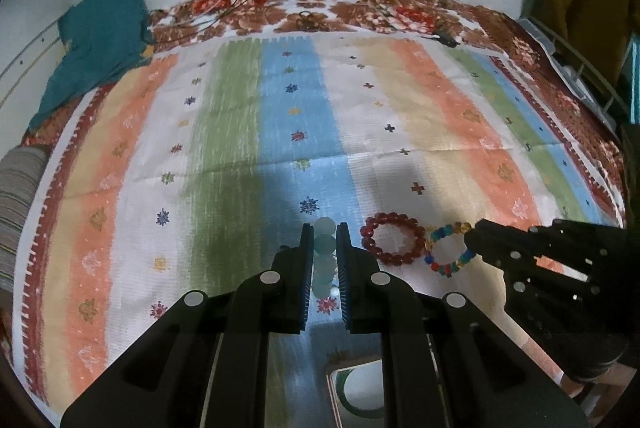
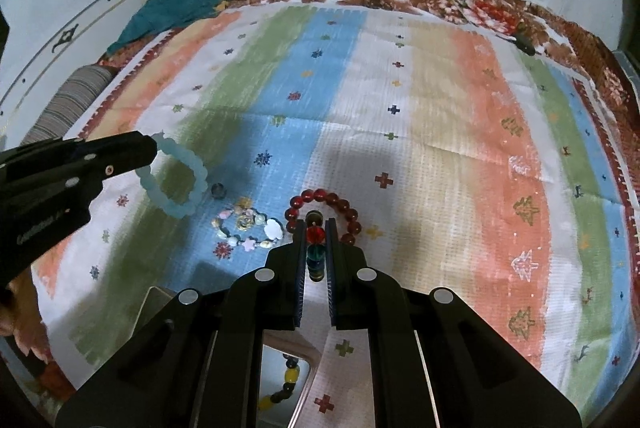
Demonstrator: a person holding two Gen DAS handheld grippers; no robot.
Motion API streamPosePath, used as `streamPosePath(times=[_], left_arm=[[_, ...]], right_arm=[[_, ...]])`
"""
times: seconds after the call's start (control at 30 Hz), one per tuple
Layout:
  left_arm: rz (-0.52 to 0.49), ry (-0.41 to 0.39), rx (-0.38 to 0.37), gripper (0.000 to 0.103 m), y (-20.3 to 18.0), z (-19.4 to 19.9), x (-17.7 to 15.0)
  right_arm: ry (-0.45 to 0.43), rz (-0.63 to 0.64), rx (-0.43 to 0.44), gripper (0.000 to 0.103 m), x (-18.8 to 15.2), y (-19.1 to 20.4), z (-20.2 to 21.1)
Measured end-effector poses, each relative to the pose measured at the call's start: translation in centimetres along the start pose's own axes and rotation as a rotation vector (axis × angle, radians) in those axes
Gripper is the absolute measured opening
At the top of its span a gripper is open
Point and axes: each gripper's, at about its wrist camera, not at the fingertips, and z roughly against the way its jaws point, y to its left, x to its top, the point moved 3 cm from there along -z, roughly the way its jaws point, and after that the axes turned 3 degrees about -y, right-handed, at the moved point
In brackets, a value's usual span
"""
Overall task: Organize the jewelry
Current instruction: 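Lift and carry both held bracelets toward the silver tin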
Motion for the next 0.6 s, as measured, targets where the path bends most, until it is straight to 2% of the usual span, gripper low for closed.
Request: streamPosePath(times=[0.43, 0.6], left_arm=[[-0.037, -0.027, -0.072, 0.011, -2.2, 3.2, -1.0], [-0.056, -0.043, -0.077, 0.011, -3.0, 4.4, -1.6]], right_arm=[[-0.04, 0.001, 0.009, 0.01, -0.6, -0.1, 2.6], [-0.057, 0.005, 0.015, 0.01, -1.0, 0.2, 3.9]])
